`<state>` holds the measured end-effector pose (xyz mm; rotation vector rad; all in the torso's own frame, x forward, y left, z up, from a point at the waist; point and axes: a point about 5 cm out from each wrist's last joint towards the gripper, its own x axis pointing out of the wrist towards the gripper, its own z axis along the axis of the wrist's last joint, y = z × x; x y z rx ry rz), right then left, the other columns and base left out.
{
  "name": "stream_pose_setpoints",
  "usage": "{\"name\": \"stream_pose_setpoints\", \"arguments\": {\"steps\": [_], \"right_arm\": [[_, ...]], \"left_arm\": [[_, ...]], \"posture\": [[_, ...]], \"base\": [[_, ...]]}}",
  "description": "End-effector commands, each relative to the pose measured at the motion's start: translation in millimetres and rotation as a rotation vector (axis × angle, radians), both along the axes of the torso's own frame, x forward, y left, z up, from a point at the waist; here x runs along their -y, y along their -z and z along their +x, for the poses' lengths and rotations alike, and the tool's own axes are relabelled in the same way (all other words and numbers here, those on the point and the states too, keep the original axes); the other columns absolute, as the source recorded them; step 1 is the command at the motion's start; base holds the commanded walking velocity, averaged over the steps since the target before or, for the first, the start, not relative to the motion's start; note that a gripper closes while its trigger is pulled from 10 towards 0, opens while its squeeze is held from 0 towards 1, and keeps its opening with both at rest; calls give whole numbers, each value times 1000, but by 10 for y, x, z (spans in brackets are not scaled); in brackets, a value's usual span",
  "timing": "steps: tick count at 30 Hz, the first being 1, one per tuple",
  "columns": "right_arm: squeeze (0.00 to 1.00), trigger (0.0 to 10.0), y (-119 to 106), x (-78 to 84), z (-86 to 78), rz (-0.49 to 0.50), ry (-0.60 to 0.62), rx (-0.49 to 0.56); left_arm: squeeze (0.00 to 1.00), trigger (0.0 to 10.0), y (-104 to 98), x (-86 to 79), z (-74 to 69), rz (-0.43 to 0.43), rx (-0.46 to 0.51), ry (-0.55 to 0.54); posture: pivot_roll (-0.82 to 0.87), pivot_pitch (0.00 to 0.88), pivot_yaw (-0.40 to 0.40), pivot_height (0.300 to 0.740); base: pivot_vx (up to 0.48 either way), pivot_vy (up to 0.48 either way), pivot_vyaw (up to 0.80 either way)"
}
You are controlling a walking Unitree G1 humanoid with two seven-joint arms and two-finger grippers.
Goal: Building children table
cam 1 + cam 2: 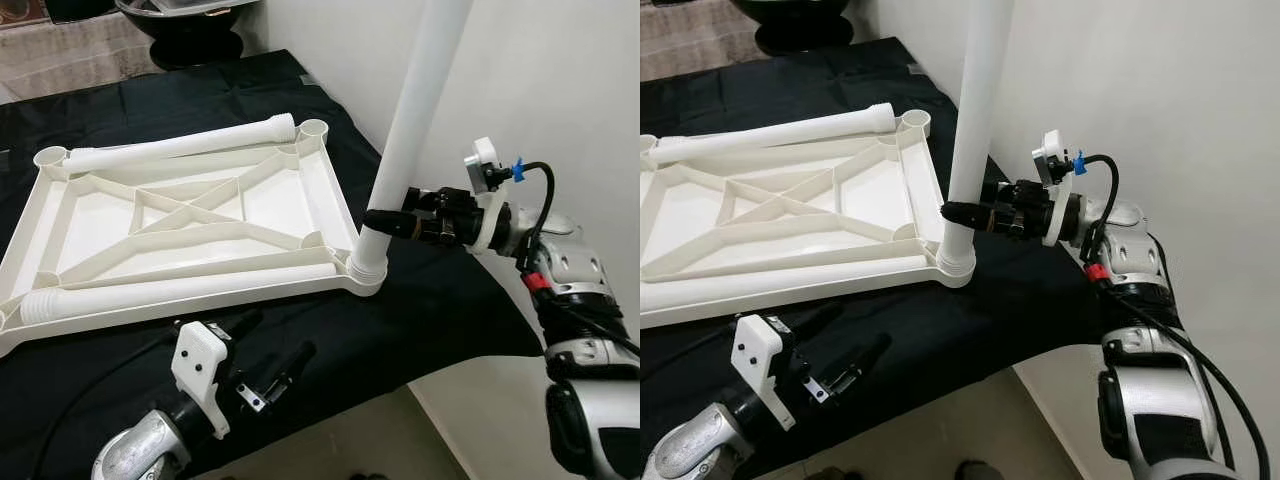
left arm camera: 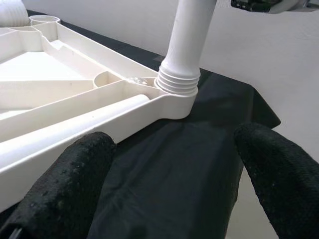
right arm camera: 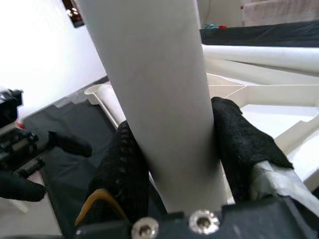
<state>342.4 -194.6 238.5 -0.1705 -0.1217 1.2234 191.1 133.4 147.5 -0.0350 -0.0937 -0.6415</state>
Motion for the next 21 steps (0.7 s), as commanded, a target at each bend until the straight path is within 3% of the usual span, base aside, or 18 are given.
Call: {"name": "stream_pose_setpoints", "arguments": {"steps": [1,2,3,4,5,6,7,8,9,11,12,13,15,17,20,21], "right_arm": [[0,0,102,42,-67,-72,80,17],[0,0,102,42,-67,-72,80,17],[0,0,190,55,-136,-96,200,0],[0,0,342,16,-193,-105,457,-8],[0,0,342,16,-193,-105,457,-8],[0,0,434,27,-253,-108,650,-6],[0,0,434,27,-253,-108,650,-6],[0,0,715,-146,-419,-107,886,-42],[0,0,857,-243,-545,-104,1041,-64],[0,0,857,-243,-545,-104,1041,-64],[0,0,986,-356,-584,-68,1092,-147],[0,0,982,-436,-532,-49,1101,-159],[0,0,982,-436,-532,-49,1101,-159],[0,0,849,-549,-358,-12,1073,-142],[0,0,828,-596,-355,-4,1049,-155],[0,3373,830,-616,-365,-15,1030,-166]], "left_arm": [[0,10000,44,10,4,-6,-19,1],[0,10000,44,10,4,-6,-19,1],[0,10000,56,16,20,-7,-18,-2],[0,10000,80,17,35,-7,-18,-4],[0,10000,80,17,35,-7,-18,-4],[0,10000,100,17,47,-6,-19,-6],[0,10000,100,17,47,-6,-19,-6],[0,10000,114,22,83,-5,-16,-10],[0,10000,123,30,119,-5,-14,-12],[0,10000,123,30,119,-5,-14,-12],[0,10000,133,46,150,-3,-10,-12],[0,10000,150,55,181,-1,-8,-13],[0,10000,150,55,181,-1,-8,-13],[0,10000,168,59,226,1,2,-34],[0,10000,161,57,231,4,10,-44],[0,10000,155,54,227,4,11,-45]], "posture": [[34,147,-53,740],[34,147,-53,740],[27,137,-71,740],[14,125,-103,740],[14,125,-103,740],[9,117,-111,740],[9,117,-111,740],[-25,94,-93,740],[-29,88,-87,740],[-29,88,-87,740],[-30,77,-87,740],[-16,51,-109,740],[-16,51,-109,740],[-16,45,-109,740],[-21,49,-105,740],[-28,54,-97,740]], "base": [[0,0,0],[0,0,0],[0,0,0],[0,0,0],[0,0,0],[0,0,0],[0,0,0],[0,0,0],[0,0,0],[0,0,0],[0,0,0],[0,0,0],[0,0,0],[0,0,0],[0,0,0],[0,0,0]]}}
